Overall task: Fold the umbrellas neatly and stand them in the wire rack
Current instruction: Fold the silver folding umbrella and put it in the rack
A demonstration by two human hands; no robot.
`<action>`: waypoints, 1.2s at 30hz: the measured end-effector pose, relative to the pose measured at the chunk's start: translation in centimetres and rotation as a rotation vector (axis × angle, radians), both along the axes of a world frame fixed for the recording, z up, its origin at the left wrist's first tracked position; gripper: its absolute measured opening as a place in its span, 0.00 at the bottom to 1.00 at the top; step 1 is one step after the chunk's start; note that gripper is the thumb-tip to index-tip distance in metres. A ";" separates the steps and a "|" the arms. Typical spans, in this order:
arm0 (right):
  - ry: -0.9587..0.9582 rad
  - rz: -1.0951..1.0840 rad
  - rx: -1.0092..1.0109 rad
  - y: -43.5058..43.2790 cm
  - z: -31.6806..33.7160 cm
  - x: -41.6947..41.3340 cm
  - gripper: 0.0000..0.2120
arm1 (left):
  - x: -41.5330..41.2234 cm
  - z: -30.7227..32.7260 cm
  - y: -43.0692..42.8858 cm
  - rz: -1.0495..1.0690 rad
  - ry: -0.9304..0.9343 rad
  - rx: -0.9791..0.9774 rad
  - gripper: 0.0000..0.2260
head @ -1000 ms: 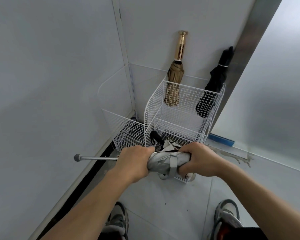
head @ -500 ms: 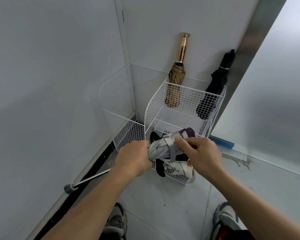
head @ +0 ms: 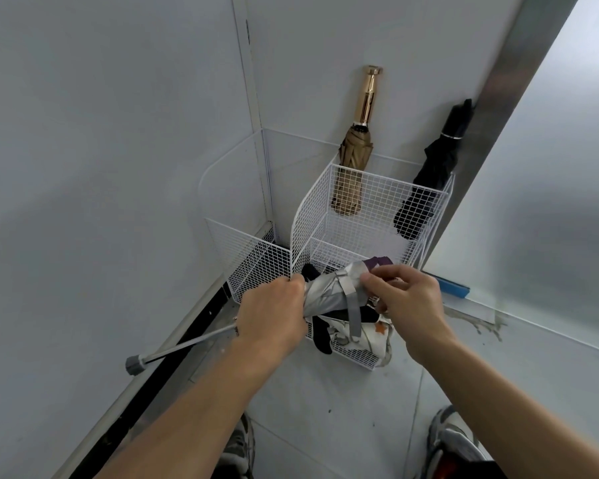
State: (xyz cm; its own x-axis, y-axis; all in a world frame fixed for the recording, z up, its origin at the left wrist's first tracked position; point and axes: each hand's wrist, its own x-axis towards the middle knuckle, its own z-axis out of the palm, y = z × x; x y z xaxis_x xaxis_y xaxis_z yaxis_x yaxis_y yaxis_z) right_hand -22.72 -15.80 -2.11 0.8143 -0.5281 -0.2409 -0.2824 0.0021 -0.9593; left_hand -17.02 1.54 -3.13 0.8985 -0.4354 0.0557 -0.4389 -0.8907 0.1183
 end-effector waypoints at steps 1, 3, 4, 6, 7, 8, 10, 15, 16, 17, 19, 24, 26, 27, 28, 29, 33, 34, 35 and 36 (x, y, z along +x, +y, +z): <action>-0.001 0.009 0.013 -0.1 0.0 0.0 0.04 | 0.0 0.0 0.0 0.001 0.001 0.004 0.10; 0.012 0.012 0.041 -0.2 0.1 0.0 0.03 | 0.0 0.1 0.0 -0.002 0.002 0.015 0.10; 0.027 0.015 0.054 -0.3 0.2 0.0 0.03 | 0.0 0.1 0.0 -0.005 0.005 0.021 0.10; 0.063 0.033 0.047 -0.5 0.2 0.2 0.03 | 0.1 0.0 0.1 -0.007 0.007 0.019 0.09; 0.079 0.051 0.006 -0.7 0.2 0.3 0.04 | 0.2 -0.2 0.2 -0.007 0.012 0.020 0.09; 0.087 0.074 -0.054 -0.9 0.1 0.4 0.04 | 0.4 -0.3 0.3 -0.007 0.021 0.023 0.09; 0.089 0.115 -0.151 -1.2 0.0 0.5 0.05 | 0.9 -0.4 0.5 -0.014 0.066 0.022 0.09; 0.079 0.133 -0.118 -1.6 -0.1 0.6 0.03 | 1.2 -0.7 0.8 -0.035 0.132 -0.023 0.10; 0.072 0.119 -0.110 -1.5 -0.2 0.6 0.02 | 1.2 -0.8 0.8 -0.033 0.122 -0.021 0.10; 0.061 0.099 -0.099 -1.4 -0.2 0.6 0.01 | 1.1 -0.9 0.8 -0.033 0.111 -0.015 0.11; 0.027 0.056 -0.081 -1.0 -0.2 0.5 0.02 | 0.9 -0.9 0.7 -0.031 0.086 0.006 0.12; 0.058 0.100 -0.044 -0.1 -0.2 0.6 0.16 | 0.5 -0.1 0.2 -0.017 0.015 0.035 0.11; 0.117 0.149 -0.042 0.2 -0.2 0.6 0.18 | 0.3 0.0 0.0 -0.019 -0.006 0.062 0.10; 0.138 0.166 -0.028 0.4 -0.3 0.7 0.17 | 0.2 0.0 -0.1 -0.023 -0.015 0.073 0.10; 0.153 0.180 -0.013 0.4 -0.5 0.8 0.17 | 0.1 0.0 -0.2 -0.025 -0.020 0.076 0.10; 0.162 0.190 0.001 0.5 -0.6 0.8 0.17 | 0.1 0.0 -0.3 -0.025 -0.020 0.070 0.10; 0.172 0.211 0.075 0.5 -0.8 0.9 0.19 | 0.6 -0.3 0.0 -0.002 0.036 -0.015 0.10; 0.179 0.219 0.082 0.4 -0.9 0.9 0.18 | 1.0 -0.5 0.3 0.012 0.068 -0.063 0.10; 0.184 0.226 0.080 0.4 -0.9 0.9 0.18 | 1.4 -0.7 0.5 0.024 0.108 -0.116 0.10; 0.187 0.230 0.074 0.4 -1.0 0.9 0.18 | 1.6 -0.8 0.8 0.034 0.154 -0.168 0.10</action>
State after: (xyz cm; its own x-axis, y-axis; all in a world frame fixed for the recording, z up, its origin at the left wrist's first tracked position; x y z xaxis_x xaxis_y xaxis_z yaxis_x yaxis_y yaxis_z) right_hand -21.80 -15.39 -3.13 0.8485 -0.3101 -0.4287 -0.4553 -0.0149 -0.8902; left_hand -15.37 2.30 -3.89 0.9159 -0.4013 -0.0141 -0.3746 -0.8667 0.3294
